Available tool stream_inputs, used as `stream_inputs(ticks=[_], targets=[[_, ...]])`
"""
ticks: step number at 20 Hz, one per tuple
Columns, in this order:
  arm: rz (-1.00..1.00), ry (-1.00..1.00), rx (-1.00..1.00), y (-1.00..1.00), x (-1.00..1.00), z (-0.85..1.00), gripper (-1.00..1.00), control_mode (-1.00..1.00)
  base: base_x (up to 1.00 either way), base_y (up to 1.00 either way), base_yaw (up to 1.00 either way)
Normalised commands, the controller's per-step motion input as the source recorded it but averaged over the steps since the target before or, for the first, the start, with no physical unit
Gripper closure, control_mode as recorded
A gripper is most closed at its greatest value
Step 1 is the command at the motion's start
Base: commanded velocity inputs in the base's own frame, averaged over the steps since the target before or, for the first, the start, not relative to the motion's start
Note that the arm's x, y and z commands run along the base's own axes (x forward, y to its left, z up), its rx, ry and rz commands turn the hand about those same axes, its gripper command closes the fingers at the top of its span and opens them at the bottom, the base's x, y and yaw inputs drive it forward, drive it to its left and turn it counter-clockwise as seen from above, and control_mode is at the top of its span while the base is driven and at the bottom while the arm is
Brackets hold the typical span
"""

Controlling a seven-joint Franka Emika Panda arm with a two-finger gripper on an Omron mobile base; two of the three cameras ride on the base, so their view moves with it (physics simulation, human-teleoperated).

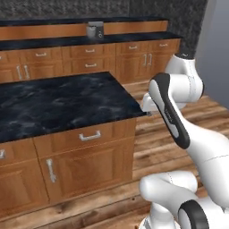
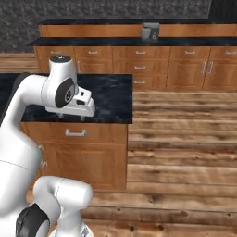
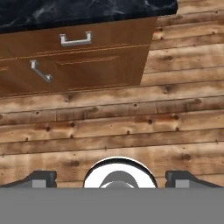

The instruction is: Navigate to the stand mixer.

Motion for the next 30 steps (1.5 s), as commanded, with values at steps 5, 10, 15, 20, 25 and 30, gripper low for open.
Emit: stream_inputs(ticks=[5,10,15,20,25,30], targets=[[0.00,0.00,0.00,0.00,0.00,0.00,-1.00,1.00,0.13,-1.00,0.00],[0.00,0.00,0.00,0.00,0.00,0.00,-1.00,1.00,0.00,-1.00,0.00],[0.00,0.00,0.00,0.00,0.00,0.00,-1.00,1.00,0.63,-1.00,0.07],[0.00,0.00,0.00,0.00,0.00,0.00,-1.00,1.00,1.00,-1.00,0.13],[0.00,0.00,0.00,0.00,0.00,0.00,-1.00,1.00,1.00,-1.00,0.00],[0.00,0.00,0.00,0.00,0.00,0.00,-1.00,1.00,1.00,-0.80,0.00]])
